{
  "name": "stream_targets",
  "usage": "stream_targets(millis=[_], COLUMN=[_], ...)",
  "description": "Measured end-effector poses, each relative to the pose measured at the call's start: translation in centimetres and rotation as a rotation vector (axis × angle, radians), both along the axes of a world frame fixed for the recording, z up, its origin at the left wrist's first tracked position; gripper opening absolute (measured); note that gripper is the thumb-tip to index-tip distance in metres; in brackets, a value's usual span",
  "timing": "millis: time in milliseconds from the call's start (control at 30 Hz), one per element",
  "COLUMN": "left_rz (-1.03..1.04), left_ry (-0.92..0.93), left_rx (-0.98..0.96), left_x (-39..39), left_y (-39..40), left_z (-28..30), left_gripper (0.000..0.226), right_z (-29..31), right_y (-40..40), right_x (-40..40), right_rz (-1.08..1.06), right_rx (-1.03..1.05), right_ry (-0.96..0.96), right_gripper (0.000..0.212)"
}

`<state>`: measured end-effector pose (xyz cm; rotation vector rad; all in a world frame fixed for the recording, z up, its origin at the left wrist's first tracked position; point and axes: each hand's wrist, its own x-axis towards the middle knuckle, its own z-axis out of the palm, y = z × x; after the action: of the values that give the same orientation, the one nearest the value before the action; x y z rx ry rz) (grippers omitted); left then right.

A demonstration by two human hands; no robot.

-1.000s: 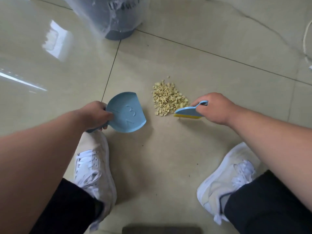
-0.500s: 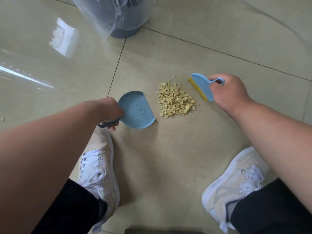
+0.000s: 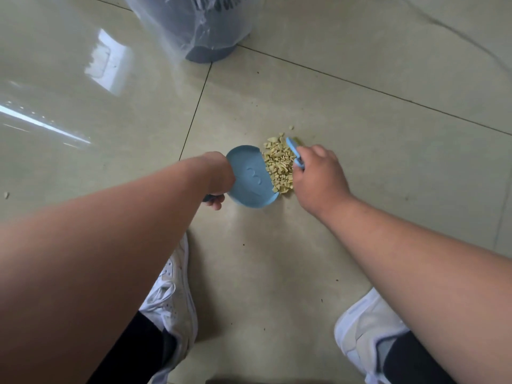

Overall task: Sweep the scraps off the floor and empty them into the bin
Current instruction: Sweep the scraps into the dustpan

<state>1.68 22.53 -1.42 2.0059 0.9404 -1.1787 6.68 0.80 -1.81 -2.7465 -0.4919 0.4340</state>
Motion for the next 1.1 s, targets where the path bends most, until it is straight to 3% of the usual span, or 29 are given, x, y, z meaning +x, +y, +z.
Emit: stream_targets(millis=[200, 500, 600, 700, 867, 1100], left_rz=[0.003, 0.038, -0.015, -0.061, -0.088, -0.115], left_ry=[0.028, -0.017, -0.087, -0.11, -0.085, -0.087], left_rx=[-0.033, -0.057, -0.07, -0.039, -0.045, -0.008], left_x=[0.1, -1.8, -2.9, -3.5, -3.9, -3.5], left_y=[-1.2, -0.6, 0.1, 0.8, 0.9, -0.8], left_z=[-0.7, -1.4, -1.4, -1.6, -2.6, -1.8], left_gripper=[0.019, 0.023, 0.027, 0.026, 0.04, 0.033], right_z=[-0.2, 0.9, 1.8, 1.6, 0.2, -1.0], right_y=[3.2, 3.9, 1.7, -2.8, -8.3, -4.2], right_x=[-4.0, -6.5, -4.1, -1.3, 0.1, -4.1], right_rz=[0.08, 0.197, 0.166, 0.042, -0.149, -0.13], right_rx=[-0.007, 0.125, 0.161, 0.023, -0.17, -0.124], right_ry=[-0.011, -0.055, -0.134, -0.213, -0.132, -0.035], right_gripper=[0.023, 0.035, 0.037, 0.038, 0.032, 0.036])
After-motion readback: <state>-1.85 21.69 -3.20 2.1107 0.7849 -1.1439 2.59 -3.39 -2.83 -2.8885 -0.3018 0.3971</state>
